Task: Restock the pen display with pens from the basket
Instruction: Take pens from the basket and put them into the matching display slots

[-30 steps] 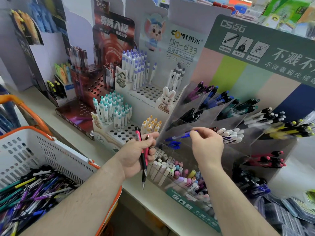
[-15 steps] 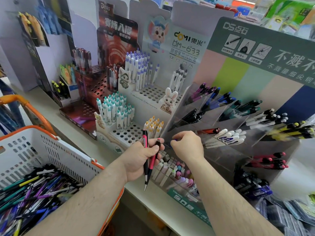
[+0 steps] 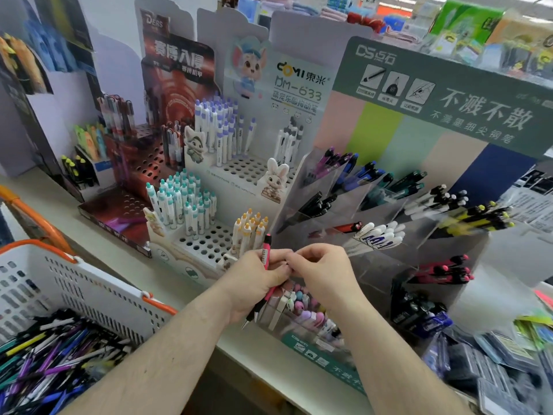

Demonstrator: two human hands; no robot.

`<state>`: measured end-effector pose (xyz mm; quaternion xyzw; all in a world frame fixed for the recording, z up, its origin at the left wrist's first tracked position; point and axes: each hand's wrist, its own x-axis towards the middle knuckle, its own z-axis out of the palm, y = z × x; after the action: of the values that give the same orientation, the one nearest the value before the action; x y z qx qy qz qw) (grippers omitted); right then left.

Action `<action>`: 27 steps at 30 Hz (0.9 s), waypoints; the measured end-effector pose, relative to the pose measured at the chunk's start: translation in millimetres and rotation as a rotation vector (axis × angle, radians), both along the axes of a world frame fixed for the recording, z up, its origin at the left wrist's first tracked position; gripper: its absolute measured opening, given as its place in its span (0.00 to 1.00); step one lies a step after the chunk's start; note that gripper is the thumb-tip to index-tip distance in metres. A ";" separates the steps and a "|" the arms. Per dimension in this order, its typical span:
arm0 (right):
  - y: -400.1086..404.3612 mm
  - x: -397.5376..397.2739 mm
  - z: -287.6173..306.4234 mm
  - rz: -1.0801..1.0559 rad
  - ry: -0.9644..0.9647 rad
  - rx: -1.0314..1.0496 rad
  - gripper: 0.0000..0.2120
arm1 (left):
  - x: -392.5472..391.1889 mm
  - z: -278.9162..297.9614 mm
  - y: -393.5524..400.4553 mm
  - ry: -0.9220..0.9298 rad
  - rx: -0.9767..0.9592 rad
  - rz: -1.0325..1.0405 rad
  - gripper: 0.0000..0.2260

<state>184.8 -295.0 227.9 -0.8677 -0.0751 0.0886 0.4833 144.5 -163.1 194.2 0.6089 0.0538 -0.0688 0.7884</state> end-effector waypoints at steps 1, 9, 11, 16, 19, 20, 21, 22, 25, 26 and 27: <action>-5.4 0.2 0.3 -0.039 -0.006 0.013 0.08 | 1.3 2.0 -3.9 0.004 0.014 -0.028 0.12; -83.5 9.5 13.6 -0.518 -0.002 0.425 0.08 | 18.1 7.2 -19.2 0.118 0.094 -0.181 0.11; -101.4 9.6 13.0 -0.602 0.014 0.486 0.07 | 23.6 7.1 -31.6 0.099 -0.013 -0.178 0.10; -126.8 1.5 5.5 -0.741 0.051 0.656 0.07 | 37.2 11.0 -73.0 0.066 -0.321 -0.153 0.09; -137.2 -4.1 9.6 -0.813 -0.013 0.772 0.07 | 43.3 13.2 -93.2 0.065 -0.461 -0.189 0.12; -142.2 -5.2 12.9 -0.846 -0.073 0.790 0.07 | 45.3 13.6 -98.9 0.067 -0.470 -0.208 0.12; -147.8 -6.3 17.6 -0.881 -0.151 0.794 0.09 | 47.6 13.6 -104.4 0.072 -0.455 -0.225 0.11; -153.8 -7.2 23.6 -0.916 -0.244 0.780 0.10 | 50.1 13.4 -108.9 0.079 -0.421 -0.237 0.10; -171.5 -8.9 43.9 -0.991 -0.561 0.640 0.10 | 55.8 13.4 -117.6 0.110 -0.303 -0.250 0.09; -176.6 -8.3 47.9 -1.005 -0.659 0.561 0.09 | 56.6 13.2 -119.0 0.114 -0.278 -0.253 0.09; -180.5 -7.2 50.5 -1.013 -0.741 0.476 0.08 | 57.0 13.1 -120.1 0.114 -0.258 -0.259 0.08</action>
<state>177.5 -475.5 278.5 -0.6388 0.1628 -0.4719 0.5855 201.5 -283.2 207.3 0.4996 0.0105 -0.2103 0.8403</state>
